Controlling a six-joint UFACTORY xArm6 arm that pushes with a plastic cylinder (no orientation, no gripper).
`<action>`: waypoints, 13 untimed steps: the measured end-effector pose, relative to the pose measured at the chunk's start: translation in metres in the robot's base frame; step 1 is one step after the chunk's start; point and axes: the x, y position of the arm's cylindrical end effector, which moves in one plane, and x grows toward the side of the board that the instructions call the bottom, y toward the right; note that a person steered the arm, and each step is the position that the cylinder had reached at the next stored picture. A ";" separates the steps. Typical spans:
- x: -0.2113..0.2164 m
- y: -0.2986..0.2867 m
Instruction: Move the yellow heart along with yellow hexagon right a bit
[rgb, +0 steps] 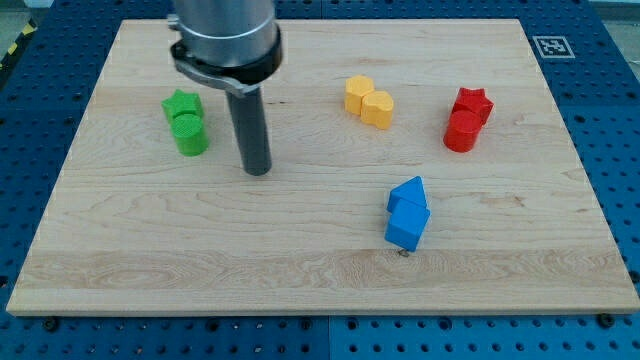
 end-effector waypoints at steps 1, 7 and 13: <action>0.000 0.000; -0.038 0.060; -0.066 0.178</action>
